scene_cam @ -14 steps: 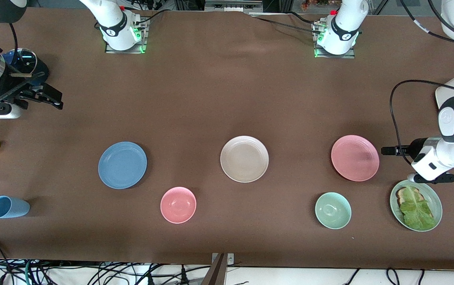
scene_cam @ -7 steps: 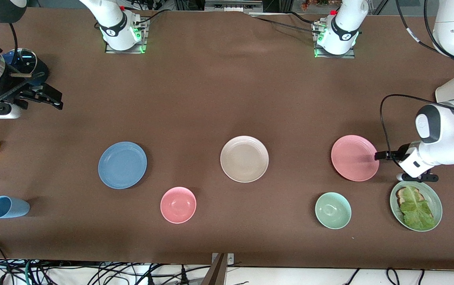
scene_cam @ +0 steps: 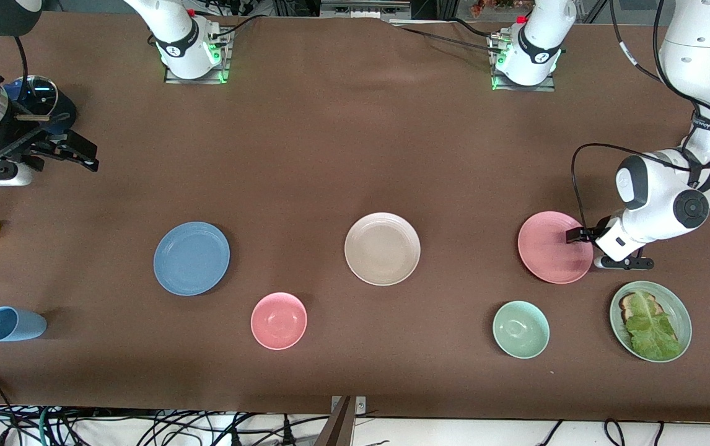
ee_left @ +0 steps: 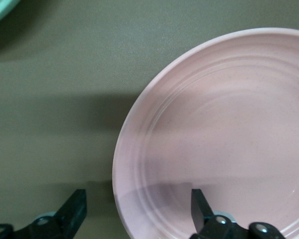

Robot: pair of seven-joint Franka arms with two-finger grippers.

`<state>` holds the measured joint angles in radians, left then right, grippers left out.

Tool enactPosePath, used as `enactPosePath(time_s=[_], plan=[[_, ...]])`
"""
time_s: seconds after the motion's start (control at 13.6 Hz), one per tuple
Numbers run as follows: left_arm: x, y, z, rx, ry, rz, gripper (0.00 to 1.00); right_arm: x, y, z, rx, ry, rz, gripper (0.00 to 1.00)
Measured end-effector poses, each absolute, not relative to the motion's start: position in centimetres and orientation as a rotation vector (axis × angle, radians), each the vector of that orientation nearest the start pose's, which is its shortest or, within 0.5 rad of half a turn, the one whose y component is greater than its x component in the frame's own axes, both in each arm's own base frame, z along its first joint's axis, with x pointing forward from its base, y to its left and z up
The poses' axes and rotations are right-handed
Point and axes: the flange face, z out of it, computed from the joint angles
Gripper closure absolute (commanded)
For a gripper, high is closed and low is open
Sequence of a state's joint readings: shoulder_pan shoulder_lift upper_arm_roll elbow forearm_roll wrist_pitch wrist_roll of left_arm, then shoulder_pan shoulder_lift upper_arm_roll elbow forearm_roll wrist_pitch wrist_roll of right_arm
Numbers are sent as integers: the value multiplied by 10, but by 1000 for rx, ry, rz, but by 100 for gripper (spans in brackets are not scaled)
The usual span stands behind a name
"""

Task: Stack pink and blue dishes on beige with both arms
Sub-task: 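Reach the left gripper to the large pink plate rim and grasp it, then lift the pink plate with the left gripper toward the beige plate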

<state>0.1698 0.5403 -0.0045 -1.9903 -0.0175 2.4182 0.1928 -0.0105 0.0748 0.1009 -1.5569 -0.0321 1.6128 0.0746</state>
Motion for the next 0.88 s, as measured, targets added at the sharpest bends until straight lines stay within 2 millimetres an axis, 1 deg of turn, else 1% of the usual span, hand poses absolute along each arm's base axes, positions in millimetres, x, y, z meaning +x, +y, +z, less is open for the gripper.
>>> enactPosePath(time_s=[0.07, 0.44, 0.59, 0.74, 0.88], plan=[[588, 98, 178, -3170, 22, 172, 100, 578, 47, 593, -3167, -27, 26, 0], [590, 97, 182, -3170, 37, 160, 100, 578, 47, 593, -3167, -27, 26, 0], [597, 95, 198, -3173, 47, 170, 100, 578, 47, 593, -3167, -27, 26, 0], [607, 89, 220, -3180, 65, 236, 100, 578, 47, 593, -3167, -27, 26, 0], [616, 76, 243, -3188, 101, 292, 100, 578, 47, 593, -3167, -27, 26, 0]])
